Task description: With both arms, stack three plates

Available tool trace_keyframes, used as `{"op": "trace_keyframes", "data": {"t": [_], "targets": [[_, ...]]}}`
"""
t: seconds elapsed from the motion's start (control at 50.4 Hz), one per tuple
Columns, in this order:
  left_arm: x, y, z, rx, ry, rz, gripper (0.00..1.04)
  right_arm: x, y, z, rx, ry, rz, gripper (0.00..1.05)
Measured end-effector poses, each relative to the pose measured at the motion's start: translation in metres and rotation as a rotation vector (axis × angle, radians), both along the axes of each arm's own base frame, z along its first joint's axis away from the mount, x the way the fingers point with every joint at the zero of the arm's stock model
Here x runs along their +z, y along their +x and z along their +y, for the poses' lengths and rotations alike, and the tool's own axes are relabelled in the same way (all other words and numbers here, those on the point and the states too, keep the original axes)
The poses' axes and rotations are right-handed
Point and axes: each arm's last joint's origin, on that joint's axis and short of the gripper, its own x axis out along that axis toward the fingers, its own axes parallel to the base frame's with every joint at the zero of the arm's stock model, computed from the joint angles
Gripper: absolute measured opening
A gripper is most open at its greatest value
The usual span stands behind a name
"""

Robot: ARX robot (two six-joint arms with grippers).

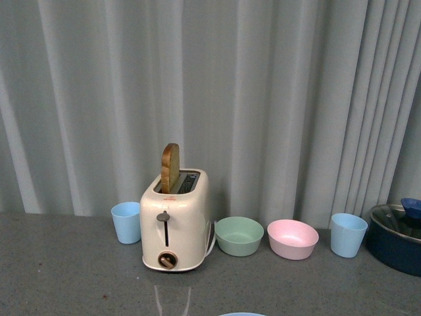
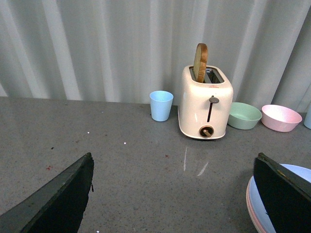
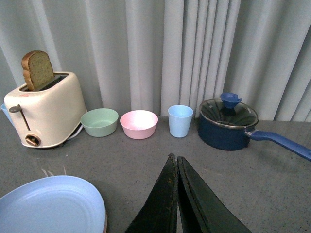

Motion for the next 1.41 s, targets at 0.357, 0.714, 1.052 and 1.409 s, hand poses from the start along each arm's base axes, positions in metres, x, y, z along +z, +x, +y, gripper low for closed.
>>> {"op": "trace_keyframes", "data": {"t": [0.357,0.714,1.052,1.409], "targets": [[0.0,0.0,0.0,0.0,0.0,0.0,0.98,-0.013,-0.007,0.0,0.0,0.0,-0.01,0.03],[0.0,0.0,0.0,0.0,0.0,-0.001,0.98,-0.018,-0.019,0.0,0.0,-0.001,-0.006,0.03],[0.0,0.0,0.0,0.0,0.0,0.0,0.98,-0.018,-0.019,0.0,0.0,-0.001,-0.006,0.19],[0.0,0.0,0.0,0.0,0.0,0.0,0.98,-0.018,-0.019,0.0,0.0,-0.001,-0.006,0.81]]}}
